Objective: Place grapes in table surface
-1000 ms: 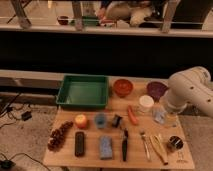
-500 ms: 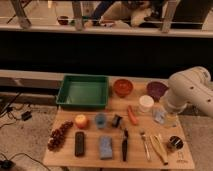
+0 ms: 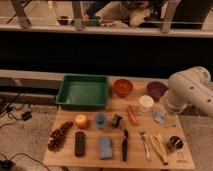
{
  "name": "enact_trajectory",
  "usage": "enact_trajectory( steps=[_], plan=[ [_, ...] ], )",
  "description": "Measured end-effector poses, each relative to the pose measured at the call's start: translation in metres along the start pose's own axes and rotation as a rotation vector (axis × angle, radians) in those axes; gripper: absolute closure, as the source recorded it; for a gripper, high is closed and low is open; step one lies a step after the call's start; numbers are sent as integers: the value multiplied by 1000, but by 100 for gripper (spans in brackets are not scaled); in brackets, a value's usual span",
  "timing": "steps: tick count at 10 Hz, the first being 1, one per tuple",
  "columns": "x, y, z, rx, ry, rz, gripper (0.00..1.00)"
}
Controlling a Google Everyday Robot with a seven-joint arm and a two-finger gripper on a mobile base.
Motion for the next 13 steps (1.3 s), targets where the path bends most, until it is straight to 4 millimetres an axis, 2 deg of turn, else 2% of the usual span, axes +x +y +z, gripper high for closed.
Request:
enact_trajectory(
  steps=[8,11,13],
  plan=[
    [-7,16,18,-81,-70,135,20],
    [-29,37,24,-125,-127,121,20],
    [-58,52,29,-133,-178,52,20]
  ],
)
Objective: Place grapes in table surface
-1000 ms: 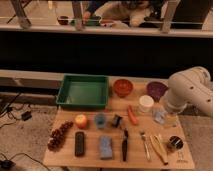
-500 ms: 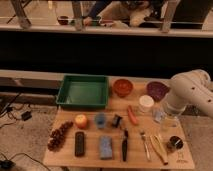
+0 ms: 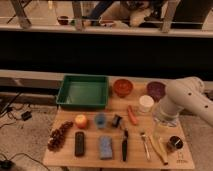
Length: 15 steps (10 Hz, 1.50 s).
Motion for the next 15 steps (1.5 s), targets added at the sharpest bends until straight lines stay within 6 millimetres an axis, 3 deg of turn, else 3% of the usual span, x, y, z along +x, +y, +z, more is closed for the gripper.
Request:
enact_trajectory(
  steps=[10,15],
  plan=[
    [-121,74,52,-82,-152,-259,20],
    [-126,77,54,-88,-153,-266,20]
  ],
)
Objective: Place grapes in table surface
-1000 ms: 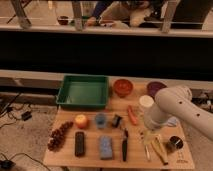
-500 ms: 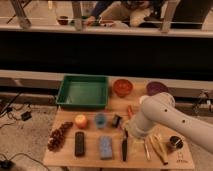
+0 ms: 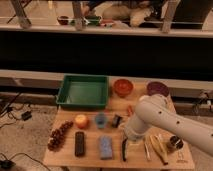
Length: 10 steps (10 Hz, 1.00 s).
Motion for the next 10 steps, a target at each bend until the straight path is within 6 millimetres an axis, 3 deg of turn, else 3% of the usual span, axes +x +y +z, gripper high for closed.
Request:
enact_trajectory(
  steps=[4,5,10],
  plan=[
    [0,0,1,-2,1,5,20],
    [-4,3,9,-15,1,5,20],
    [-54,-3,50,-46,-39,-52,20]
  ],
)
